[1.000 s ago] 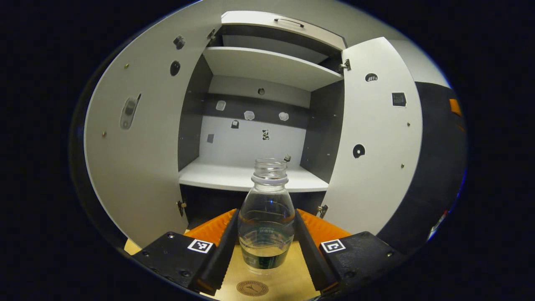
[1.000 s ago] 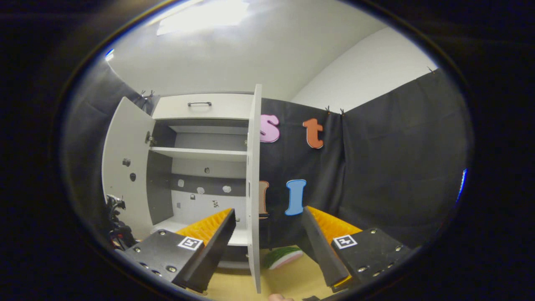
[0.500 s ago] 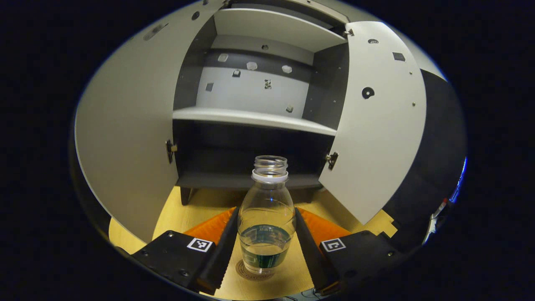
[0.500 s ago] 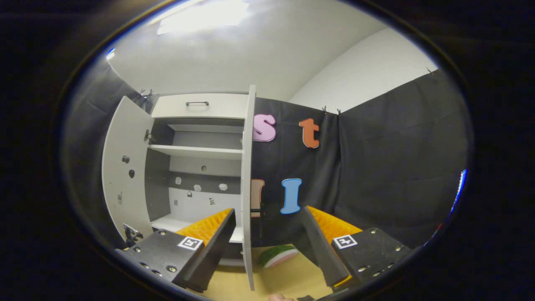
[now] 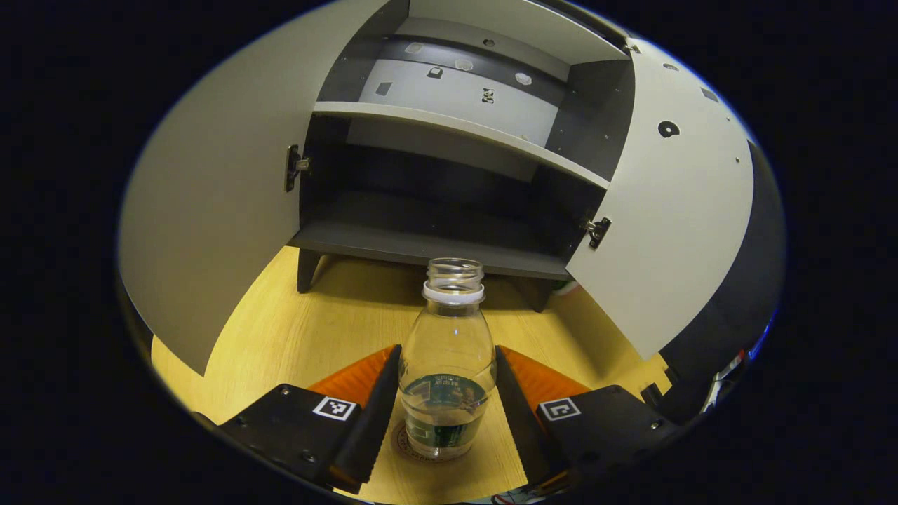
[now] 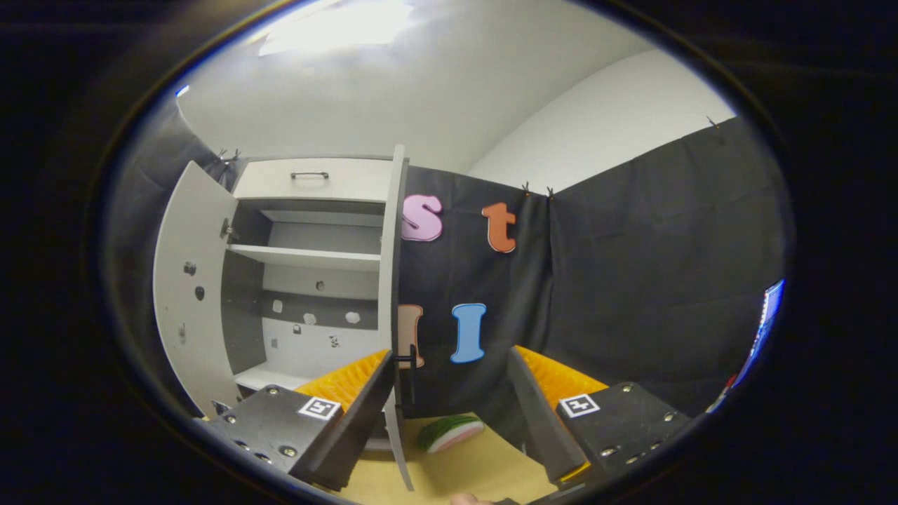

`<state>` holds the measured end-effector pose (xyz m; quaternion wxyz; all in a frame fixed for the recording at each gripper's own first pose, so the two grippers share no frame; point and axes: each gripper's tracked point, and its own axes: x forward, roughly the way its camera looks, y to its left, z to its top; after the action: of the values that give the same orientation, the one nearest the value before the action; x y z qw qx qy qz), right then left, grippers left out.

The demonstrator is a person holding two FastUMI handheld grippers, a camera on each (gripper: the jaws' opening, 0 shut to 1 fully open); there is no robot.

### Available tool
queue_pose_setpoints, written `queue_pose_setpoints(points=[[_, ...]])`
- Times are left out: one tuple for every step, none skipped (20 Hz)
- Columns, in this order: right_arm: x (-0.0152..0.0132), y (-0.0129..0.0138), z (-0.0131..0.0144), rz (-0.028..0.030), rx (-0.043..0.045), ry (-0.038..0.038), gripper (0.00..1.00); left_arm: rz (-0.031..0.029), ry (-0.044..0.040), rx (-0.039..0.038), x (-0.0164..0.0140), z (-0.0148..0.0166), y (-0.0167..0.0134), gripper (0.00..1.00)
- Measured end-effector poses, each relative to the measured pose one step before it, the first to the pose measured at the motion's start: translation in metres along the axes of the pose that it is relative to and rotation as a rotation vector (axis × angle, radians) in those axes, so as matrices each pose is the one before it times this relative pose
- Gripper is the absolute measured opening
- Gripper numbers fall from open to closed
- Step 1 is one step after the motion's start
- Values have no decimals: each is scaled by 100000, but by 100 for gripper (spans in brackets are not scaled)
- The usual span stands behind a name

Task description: Grasp the bottle in the cabinet with the left hand and place it on the coaster, then close the right door with the right hand and the left door with the left hand.

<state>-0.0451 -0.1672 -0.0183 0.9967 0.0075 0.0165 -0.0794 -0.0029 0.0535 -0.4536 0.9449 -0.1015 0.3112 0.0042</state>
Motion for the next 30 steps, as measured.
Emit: queue_pose_setpoints(points=[[80,131,-56,93,-92,212,98,-53,-694,88,187,-126,-19,80],[63,200,-56,229,-189,237,98,-1259,-1503,163,81,13,-232,80],[-17,165,-26,230,-417,107,98,-1031,-731,649,59,-151,-168,81],[-49,165,-31,131,-675,135,98,-499,143,1270,-16,-435,-139,82],[48,194,-179,196,-731,194,98,-205,-271,1111,-59,-320,-46,82],[-12,184,-26,250,-550,346,98,-192,-3877,1442,-165,327,-191,80],[-7,163,-184,374,-393,660,98,91,-1731,1409,-68,97,-86,81],[-60,217,-240,424,-238,769,98,-361,-313,1168,-124,-294,-19,80],[-29,145,-233,345,-276,666,98,-753,-1031,1054,-272,31,-245,81],[-41,127,-120,196,-355,510,98,-449,-5,1201,-234,-63,-131,81],[-23,110,-211,308,-365,401,98,-357,103,752,-352,-318,-102,81],[-65,217,-113,493,-419,345,98,163,-160,188,-285,24,-99,81],[-80,154,-76,544,-392,231,98,456,351,-319,-253,-178,7,81],[6,201,-35,673,-446,156,98,553,252,-656,-359,-120,-59,81],[-12,146,-71,393,-404,-68,98,368,-66,-207,-345,-59,-37,83],[13,95,29,334,-369,-131,98,21,391,369,-281,-181,-143,83],[-8,26,39,213,-97,-159,98,-52,412,683,-313,-229,-138,83],[-13,33,-85,351,276,52,97,50,547,670,-227,-37,-73,83],[-56,-11,-118,248,545,287,97,431,1002,629,-211,-219,-13,83],[-40,-23,-102,96,651,229,98,900,834,664,-189,-35,40,83],[48,-55,-116,89,691,234,98,497,397,922,-156,-92,-20,83],[-35,-94,-145,90,698,287,98,326,-773,844,-74,233,-55,83],[-8,-63,-45,20,552,304,98,163,691,663,41,-97,-143,83],[59,-121,-7,-209,420,106,98,427,1815,718,-67,-263,-63,83],[-56,-219,-74,-317,353,4,98,199,1147,931,9,-54,-90,85],[-77,-184,52,-279,542,-295,97,445,4,1271,-85,298,-9,85],[-100,-142,107,-217,765,-495,97,226,-815,1088,-61,451,-85,85],[-92,-171,-88,-200,911,-185,97,85,-880,1463,-81,560,-140,85],[-39,-74,-47,14,742,217,97,-157,-960,1731,-186,538,-127,85],[1,-198,-154,-253,511,370,98,-591,-1097,1437,-176,680,-244,85]])
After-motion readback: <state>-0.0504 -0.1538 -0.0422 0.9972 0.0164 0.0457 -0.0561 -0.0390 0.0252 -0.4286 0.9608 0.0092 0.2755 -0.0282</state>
